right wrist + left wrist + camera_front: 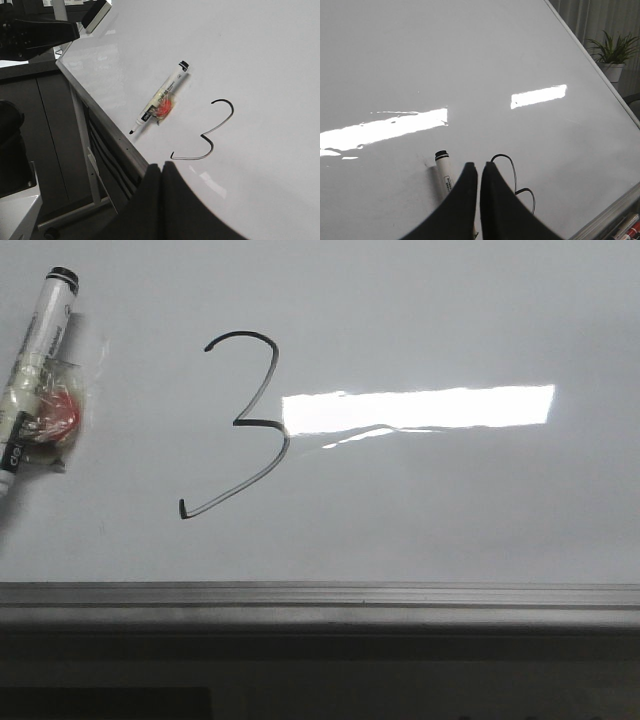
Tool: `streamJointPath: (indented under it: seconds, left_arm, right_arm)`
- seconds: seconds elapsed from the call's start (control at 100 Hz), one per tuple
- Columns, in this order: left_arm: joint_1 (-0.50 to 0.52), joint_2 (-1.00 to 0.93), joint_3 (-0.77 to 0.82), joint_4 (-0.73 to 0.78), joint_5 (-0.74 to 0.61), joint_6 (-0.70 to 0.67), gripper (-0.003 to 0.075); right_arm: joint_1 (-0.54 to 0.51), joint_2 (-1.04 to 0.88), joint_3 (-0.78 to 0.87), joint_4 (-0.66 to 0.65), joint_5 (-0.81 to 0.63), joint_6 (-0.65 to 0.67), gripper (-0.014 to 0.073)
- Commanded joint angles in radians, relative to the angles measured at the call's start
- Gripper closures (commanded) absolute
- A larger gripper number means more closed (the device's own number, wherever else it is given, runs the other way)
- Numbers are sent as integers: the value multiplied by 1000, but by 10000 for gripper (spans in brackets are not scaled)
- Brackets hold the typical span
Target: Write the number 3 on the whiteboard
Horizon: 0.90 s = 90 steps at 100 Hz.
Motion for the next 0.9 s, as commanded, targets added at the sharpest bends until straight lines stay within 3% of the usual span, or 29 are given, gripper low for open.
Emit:
streamJointPath:
  seconds: [0.0, 0.2, 0.33, 0.69, 0.81, 0.89]
  left_arm:
    - [2, 10, -26, -6, -69, 1, 741]
    - [2, 10, -16, 8, -81, 1, 741]
    - [58, 10, 7, 170, -79, -5, 741]
    - [554, -6, 238, 164, -65, -7, 741]
    - [638, -88, 305, 163, -63, -7, 741]
    - [656, -79, 299, 161, 43, -7, 741]
  right_arm:
    - [-5, -1, -25, -7, -86, -9, 659]
    - [-5, -1, -25, -7, -86, -9, 659]
    - [-5, -1, -25, -7, -86, -9, 659]
    - [-5, -1, -25, -7, -86, -9, 659]
    - [-5, -1, -25, -7, -86, -9, 659]
    - [-5, -1, -25, -7, -84, -9, 659]
